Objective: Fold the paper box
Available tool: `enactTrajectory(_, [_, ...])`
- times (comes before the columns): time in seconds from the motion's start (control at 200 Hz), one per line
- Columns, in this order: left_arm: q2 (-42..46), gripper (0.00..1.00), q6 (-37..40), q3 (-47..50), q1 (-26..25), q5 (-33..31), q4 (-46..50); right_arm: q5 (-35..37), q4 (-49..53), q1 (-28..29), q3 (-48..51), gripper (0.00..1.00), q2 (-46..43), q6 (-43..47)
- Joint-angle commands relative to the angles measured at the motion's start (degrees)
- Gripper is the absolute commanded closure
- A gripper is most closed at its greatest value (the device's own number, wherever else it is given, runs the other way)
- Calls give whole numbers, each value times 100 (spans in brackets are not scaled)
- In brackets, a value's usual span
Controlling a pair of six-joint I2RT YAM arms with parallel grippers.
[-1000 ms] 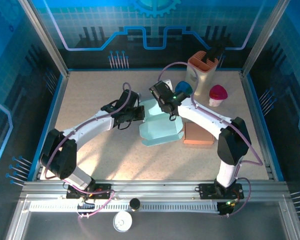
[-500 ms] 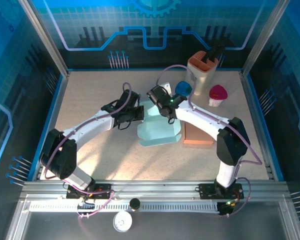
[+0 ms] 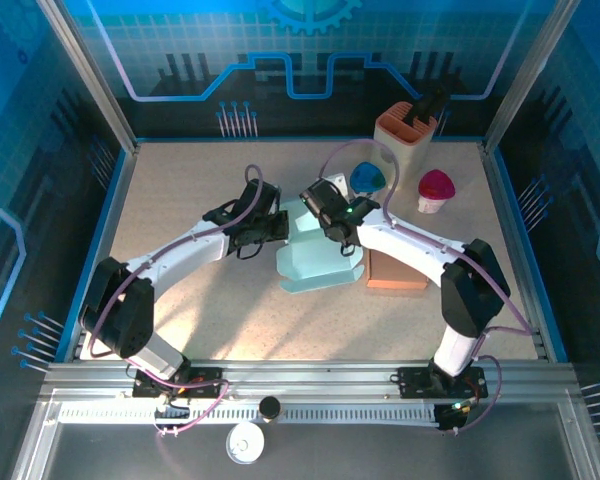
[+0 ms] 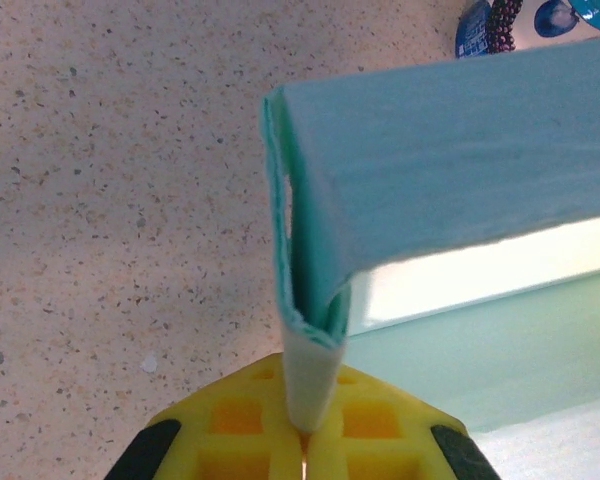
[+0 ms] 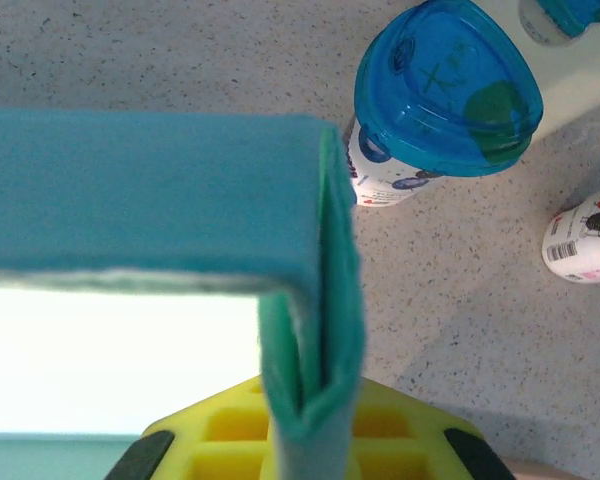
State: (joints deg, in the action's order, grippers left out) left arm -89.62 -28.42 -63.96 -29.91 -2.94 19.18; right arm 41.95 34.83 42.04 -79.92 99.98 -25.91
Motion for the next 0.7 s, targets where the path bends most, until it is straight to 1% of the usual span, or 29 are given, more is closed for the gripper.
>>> enactTrajectory(0.0, [-75, 100, 30, 31, -36, -142, -95, 146, -137, 53, 70, 100, 114, -45])
enactTrajectory(0.17, [-114, 100, 10, 559, -36, -371, -712, -119, -416, 129, 365, 100, 238, -140])
enactTrajectory(0.295, [-280, 100, -79, 998, -29, -397, -1334, -305, -705, 128, 602, 100, 300, -172])
enactTrajectory(0.42, [-466, 97, -257, 1395, -34, -372, -1934, -355, -802, 144, 665, 100, 411, -160])
enactTrajectory(0.545, [-651, 89, -347, 1594, -35, -341, -2247, -385, -823, 146, 690, 100, 490, -160])
enactTrajectory(0.695, [-834, 88, -409, 1692, -37, -300, -2434, -412, -863, 146, 732, 100, 506, -161])
